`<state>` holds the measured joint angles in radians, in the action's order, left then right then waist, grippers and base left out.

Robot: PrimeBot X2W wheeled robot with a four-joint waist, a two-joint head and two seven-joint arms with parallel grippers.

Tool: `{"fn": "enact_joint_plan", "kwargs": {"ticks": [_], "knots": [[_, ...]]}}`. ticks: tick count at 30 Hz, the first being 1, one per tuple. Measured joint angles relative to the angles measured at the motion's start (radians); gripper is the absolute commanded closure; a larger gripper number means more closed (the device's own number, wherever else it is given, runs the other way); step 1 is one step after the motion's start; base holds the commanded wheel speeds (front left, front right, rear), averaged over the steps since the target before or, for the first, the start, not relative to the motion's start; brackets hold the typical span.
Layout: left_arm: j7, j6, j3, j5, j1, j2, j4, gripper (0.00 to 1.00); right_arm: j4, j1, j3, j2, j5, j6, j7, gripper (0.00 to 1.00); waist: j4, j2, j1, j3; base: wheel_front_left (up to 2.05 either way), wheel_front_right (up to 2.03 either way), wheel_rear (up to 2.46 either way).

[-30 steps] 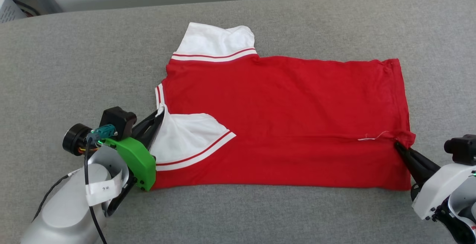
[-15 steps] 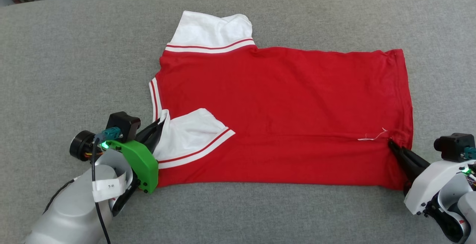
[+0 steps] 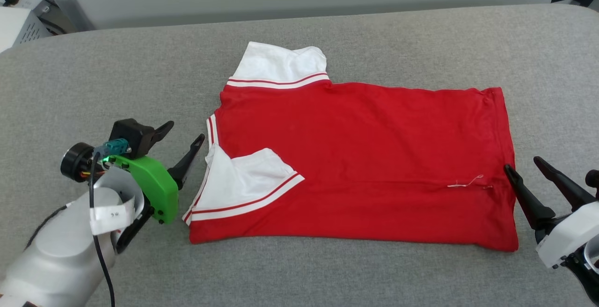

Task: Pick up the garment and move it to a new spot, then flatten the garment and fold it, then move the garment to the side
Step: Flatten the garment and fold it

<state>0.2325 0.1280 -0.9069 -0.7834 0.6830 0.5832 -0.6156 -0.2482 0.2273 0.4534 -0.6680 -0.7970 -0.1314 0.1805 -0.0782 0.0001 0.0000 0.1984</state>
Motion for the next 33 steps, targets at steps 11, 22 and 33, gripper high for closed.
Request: {"fn": "enact_joint_plan", "kwargs": {"ticks": [11, 22, 33], "knots": [[-0.444, 0.000, -0.094, -0.152, 0.136, 0.101, 0.188, 0.00, 0.109, -0.096, -0.106, 0.033, 0.081, 0.000, -0.081, 0.00, 0.026, -0.0001, 0.0000, -0.043, 0.00, 0.00, 0.00], [-0.891, 0.000, -0.239, -0.375, 0.184, 0.096, 0.227, 0.00, 0.139, -0.104, -0.147, 0.069, 0.107, 0.000, -0.129, 0.00, 0.019, 0.0000, 0.0000, -0.045, 0.00, 0.00, 0.00], [-0.954, 0.000, -0.286, -0.408, 0.165, 0.052, 0.086, 0.00, 0.139, -0.099, -0.149, 0.087, 0.108, 0.000, -0.138, 0.00, -0.012, 0.0000, 0.0000, -0.008, 0.00, 0.00, 0.00]]}}
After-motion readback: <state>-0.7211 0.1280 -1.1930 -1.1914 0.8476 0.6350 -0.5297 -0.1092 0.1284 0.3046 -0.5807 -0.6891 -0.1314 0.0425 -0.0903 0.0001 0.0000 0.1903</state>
